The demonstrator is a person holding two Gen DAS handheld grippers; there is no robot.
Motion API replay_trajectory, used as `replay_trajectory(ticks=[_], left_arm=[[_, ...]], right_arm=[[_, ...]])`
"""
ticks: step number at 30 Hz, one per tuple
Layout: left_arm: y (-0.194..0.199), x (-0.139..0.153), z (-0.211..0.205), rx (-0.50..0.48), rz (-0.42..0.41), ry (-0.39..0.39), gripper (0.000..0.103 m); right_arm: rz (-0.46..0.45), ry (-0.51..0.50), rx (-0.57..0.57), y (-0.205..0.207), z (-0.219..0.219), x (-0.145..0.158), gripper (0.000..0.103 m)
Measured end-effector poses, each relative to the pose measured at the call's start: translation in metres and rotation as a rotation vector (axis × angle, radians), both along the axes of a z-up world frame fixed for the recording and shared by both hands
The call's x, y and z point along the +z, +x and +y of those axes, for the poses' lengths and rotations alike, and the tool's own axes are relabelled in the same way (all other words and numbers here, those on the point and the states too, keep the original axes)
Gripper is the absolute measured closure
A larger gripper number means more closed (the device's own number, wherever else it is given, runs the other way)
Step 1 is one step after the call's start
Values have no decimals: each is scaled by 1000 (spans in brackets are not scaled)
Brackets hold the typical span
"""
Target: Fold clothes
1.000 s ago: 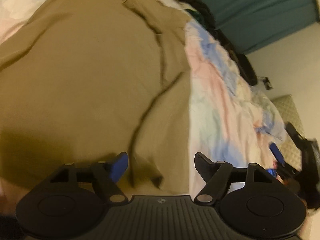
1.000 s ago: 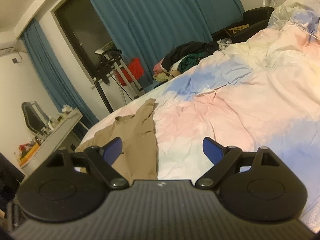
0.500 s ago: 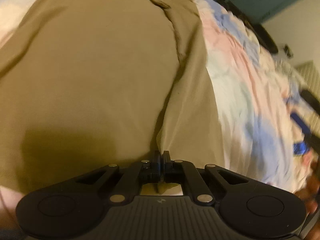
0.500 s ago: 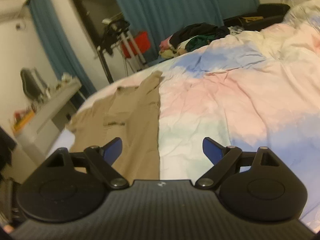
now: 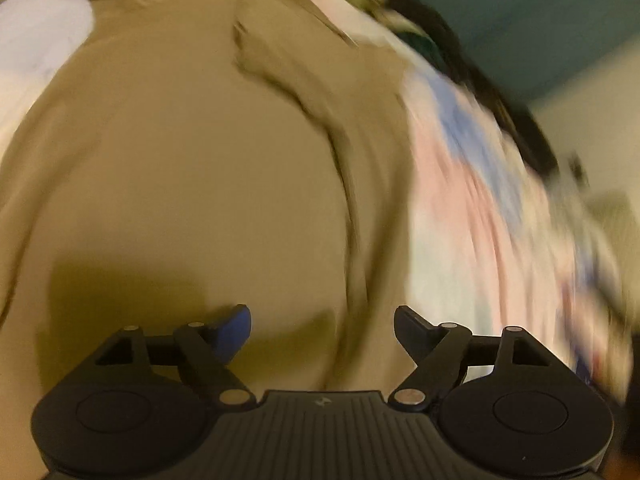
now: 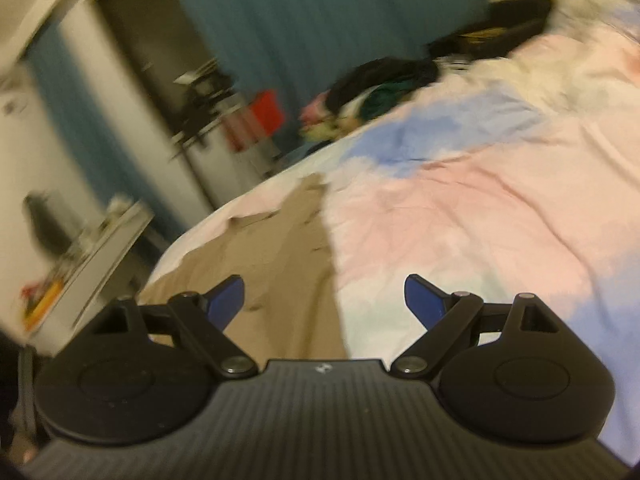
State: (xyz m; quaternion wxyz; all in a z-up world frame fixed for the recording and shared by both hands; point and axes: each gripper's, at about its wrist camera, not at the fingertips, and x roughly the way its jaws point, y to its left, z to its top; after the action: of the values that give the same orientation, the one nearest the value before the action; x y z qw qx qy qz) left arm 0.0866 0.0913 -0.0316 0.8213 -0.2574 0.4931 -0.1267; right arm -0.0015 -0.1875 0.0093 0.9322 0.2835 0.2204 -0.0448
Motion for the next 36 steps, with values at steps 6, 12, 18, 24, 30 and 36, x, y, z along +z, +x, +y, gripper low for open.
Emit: replay_trajectory(ticks=[6, 12, 18, 24, 30, 36], left_arm=[[113, -29, -19, 268, -115, 36, 33], [156, -17, -40, 255, -253, 183, 100], [177, -7, -81, 211, -382, 469, 98], [134, -10, -66, 126, -276, 349, 52], [17, -7, -32, 11, -176, 224, 46], [-89, -17, -24, -84, -42, 141, 47]], right_arm=[[71, 18, -1, 25, -8, -34, 14], [101, -3, 41, 49, -3, -56, 15], [104, 6, 53, 58, -3, -62, 15], [95, 7, 56, 60, -3, -61, 15], [48, -17, 87, 49, 2, -44, 15], [-11, -26, 117, 28, 6, -20, 15]])
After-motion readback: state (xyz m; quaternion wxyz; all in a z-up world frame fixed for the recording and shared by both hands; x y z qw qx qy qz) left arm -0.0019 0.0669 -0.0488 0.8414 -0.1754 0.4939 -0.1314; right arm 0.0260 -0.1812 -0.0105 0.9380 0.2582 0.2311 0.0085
